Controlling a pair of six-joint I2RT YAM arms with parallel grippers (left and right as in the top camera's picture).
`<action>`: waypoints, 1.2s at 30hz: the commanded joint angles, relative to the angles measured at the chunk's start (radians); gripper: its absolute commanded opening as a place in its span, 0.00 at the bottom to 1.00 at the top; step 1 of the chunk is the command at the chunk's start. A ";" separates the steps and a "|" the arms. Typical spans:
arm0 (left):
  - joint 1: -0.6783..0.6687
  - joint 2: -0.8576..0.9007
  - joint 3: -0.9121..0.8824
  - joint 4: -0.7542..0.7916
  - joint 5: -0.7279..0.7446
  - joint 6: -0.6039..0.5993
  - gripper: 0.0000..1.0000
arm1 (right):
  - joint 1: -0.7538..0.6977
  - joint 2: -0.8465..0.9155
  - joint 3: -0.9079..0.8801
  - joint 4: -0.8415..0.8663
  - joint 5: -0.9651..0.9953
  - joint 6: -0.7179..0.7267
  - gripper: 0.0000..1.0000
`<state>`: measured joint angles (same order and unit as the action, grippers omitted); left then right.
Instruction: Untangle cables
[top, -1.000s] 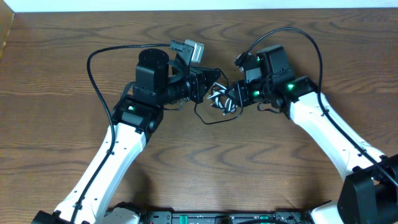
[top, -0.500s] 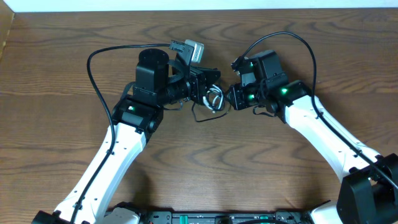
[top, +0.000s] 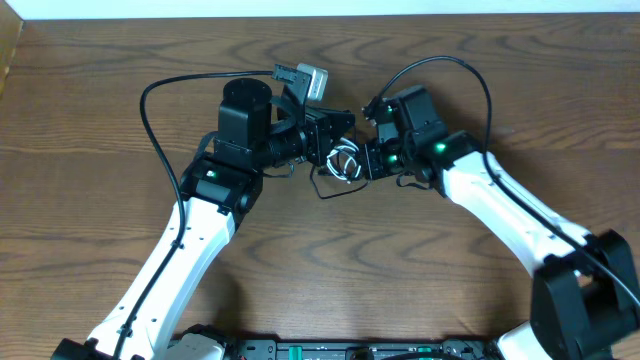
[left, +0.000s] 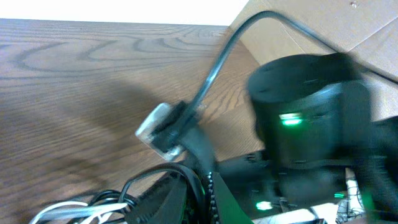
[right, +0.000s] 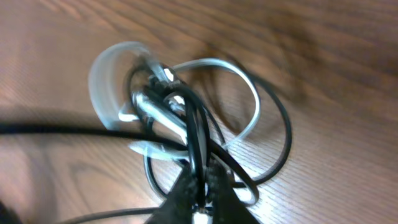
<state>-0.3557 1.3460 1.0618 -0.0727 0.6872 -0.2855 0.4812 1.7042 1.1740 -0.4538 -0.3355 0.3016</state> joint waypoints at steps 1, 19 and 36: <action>-0.004 -0.021 0.000 0.003 0.027 -0.004 0.08 | 0.011 0.041 -0.011 0.018 0.011 0.024 0.01; -0.004 -0.020 0.000 -0.197 -0.157 0.084 0.08 | -0.219 -0.319 -0.009 -0.151 0.302 0.106 0.01; 0.019 0.000 -0.225 -0.150 -0.282 0.090 0.08 | -0.380 -0.422 -0.009 -0.122 0.104 0.127 0.01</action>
<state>-0.3580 1.3464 0.8597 -0.2302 0.4603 -0.2085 0.1284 1.3041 1.1622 -0.5827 -0.2356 0.4011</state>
